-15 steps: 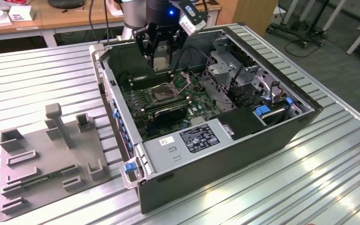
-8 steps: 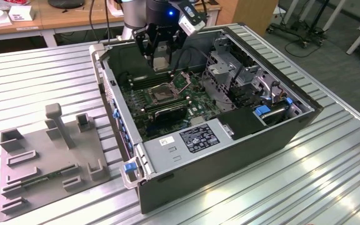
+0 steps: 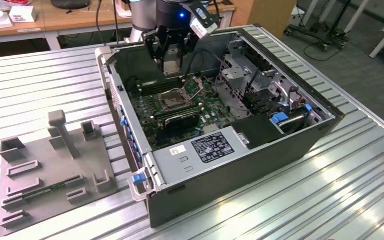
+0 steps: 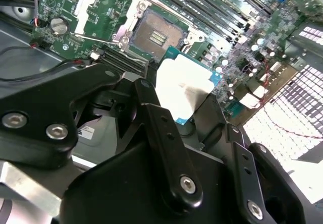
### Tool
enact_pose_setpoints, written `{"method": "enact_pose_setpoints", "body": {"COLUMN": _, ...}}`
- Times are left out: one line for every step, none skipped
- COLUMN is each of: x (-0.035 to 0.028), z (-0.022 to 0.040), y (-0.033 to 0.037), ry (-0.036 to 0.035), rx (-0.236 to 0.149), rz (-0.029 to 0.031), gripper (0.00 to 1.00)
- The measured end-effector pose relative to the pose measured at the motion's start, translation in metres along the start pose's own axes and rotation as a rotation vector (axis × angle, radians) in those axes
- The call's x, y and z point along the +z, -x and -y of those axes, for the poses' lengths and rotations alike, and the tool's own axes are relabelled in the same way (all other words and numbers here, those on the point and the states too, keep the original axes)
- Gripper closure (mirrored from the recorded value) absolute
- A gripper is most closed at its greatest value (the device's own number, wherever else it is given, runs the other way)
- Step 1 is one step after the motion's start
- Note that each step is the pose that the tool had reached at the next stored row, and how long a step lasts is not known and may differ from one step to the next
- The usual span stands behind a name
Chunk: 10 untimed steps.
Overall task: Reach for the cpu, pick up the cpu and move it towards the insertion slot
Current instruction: 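Pick up the cpu and move it towards the insertion slot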
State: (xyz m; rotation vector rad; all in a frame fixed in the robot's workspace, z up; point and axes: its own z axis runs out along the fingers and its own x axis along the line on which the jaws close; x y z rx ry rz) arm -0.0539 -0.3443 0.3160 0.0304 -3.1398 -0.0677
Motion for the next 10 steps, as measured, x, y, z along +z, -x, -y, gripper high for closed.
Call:
{"method": "enact_pose_setpoints", "body": {"x": 0.0002, "z": -0.0005, "y": 0.0009, "ry": -0.0001, "rx": 0.0, "rz": -0.0001, "gripper": 0.46}}
{"method": "enact_pose_setpoints", "body": {"x": 0.0003, "z": -0.0008, "y": 0.0017, "ry": -0.0002, "rx": 0.0, "rz": -0.0001, "gripper": 0.46}}
{"method": "enact_pose_setpoints", "body": {"x": 0.0003, "z": -0.0008, "y": 0.0024, "ry": -0.0002, "rx": 0.0, "rz": -0.0001, "gripper": 0.46}}
{"method": "enact_pose_setpoints", "body": {"x": 0.0003, "z": -0.0008, "y": 0.0027, "ry": -0.0001, "rx": 0.0, "rz": -0.0001, "gripper": 0.46}}
{"method": "enact_pose_setpoints", "body": {"x": 0.0003, "z": -0.0008, "y": 0.0028, "ry": -0.0001, "rx": 0.0, "rz": -0.0001, "gripper": 0.46}}
{"method": "enact_pose_setpoints", "body": {"x": 0.0003, "z": -0.0008, "y": 0.0028, "ry": -0.0001, "rx": 0.0, "rz": -0.0001, "gripper": 0.46}}
{"method": "enact_pose_setpoints", "body": {"x": 0.0003, "z": -0.0008, "y": 0.003, "ry": -0.0002, "rx": 0.0, "rz": -0.0001, "gripper": 0.46}}
{"method": "enact_pose_setpoints", "body": {"x": 0.0003, "z": -0.0008, "y": 0.003, "ry": -0.0002, "rx": 0.0, "rz": -0.0002, "gripper": 0.46}}
{"method": "enact_pose_setpoints", "body": {"x": 0.0003, "z": -0.0008, "y": 0.003, "ry": -0.0001, "rx": 0.0, "rz": -0.0002, "gripper": 0.46}}
{"method": "enact_pose_setpoints", "body": {"x": 0.0003, "z": -0.0008, "y": 0.003, "ry": -0.0002, "rx": 0.0, "rz": -0.0002, "gripper": 0.46}}
